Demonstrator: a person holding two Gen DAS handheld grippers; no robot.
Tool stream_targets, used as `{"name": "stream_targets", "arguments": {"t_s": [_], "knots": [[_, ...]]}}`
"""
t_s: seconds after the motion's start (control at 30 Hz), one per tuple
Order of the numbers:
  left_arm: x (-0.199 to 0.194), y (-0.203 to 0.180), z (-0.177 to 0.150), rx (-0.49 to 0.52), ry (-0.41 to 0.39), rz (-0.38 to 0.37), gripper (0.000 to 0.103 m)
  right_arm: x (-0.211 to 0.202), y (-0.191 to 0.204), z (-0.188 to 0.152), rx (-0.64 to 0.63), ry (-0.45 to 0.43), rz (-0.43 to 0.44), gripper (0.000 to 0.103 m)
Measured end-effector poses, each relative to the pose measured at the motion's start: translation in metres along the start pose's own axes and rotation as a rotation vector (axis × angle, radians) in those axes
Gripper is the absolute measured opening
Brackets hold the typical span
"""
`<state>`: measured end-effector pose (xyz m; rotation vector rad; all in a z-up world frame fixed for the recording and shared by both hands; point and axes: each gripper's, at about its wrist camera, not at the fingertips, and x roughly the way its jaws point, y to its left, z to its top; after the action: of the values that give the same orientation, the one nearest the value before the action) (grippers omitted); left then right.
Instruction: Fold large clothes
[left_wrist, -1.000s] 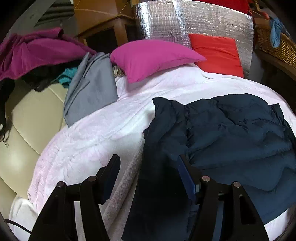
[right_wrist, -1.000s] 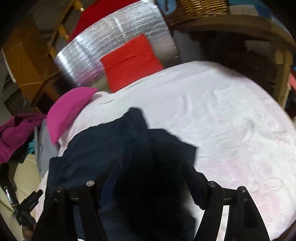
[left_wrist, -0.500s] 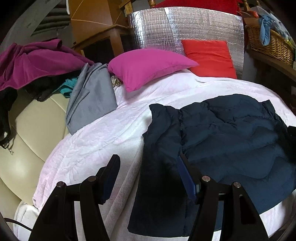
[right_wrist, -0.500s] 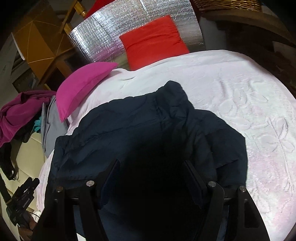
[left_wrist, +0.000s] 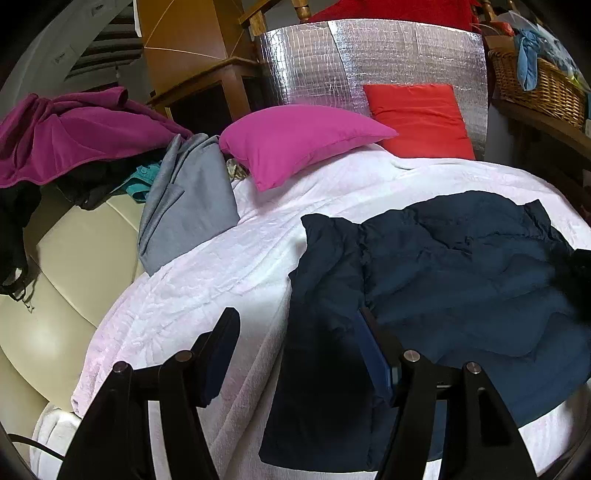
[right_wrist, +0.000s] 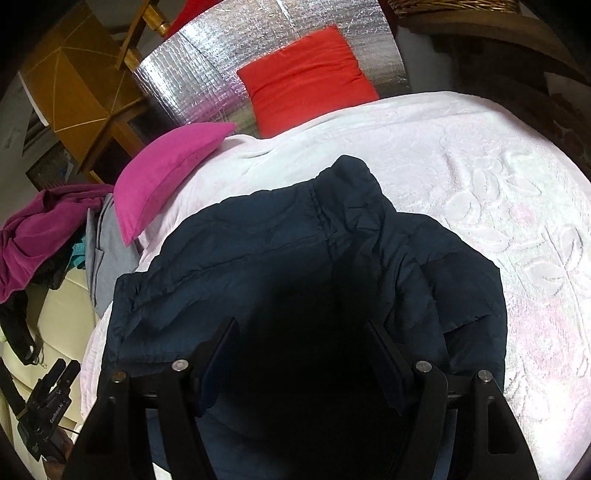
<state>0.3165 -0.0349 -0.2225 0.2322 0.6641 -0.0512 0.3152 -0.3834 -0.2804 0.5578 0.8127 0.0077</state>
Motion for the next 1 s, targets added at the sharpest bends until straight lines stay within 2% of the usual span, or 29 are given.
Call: {"name": "stream_targets", "arguments": {"t_s": [0.5,0.6,0.67,0.77,0.83,0.93,1.0], "knots": [[-0.001,0.000,0.001,0.001,-0.004,0.005,0.065,0.000,0.000,0.000,0.007,0.007,0.000,0.073],[0.003,-0.002,0.000,0.006,0.011,-0.002,0.066,0.010,-0.003,-0.002,0.016,0.048,-0.027,0.073],[0.017,-0.004,-0.002,0.012,0.074,-0.043,0.071,0.021,-0.007,-0.003,0.023,0.091,-0.033,0.073],[0.047,-0.007,-0.010,0.000,0.223,-0.113,0.071,0.021,-0.010,-0.003,0.024,0.097,-0.019,0.073],[0.059,-0.001,-0.011,-0.044,0.277,-0.155,0.071,0.011,-0.014,0.000,0.043,0.083,0.020,0.073],[0.062,0.022,-0.004,-0.167,0.250,-0.205,0.071,-0.010,-0.030,0.005,0.094,0.025,0.049,0.073],[0.070,0.038,-0.002,-0.237,0.252,-0.190,0.074,-0.023,-0.043,0.008,0.126,-0.011,0.051,0.073]]}}
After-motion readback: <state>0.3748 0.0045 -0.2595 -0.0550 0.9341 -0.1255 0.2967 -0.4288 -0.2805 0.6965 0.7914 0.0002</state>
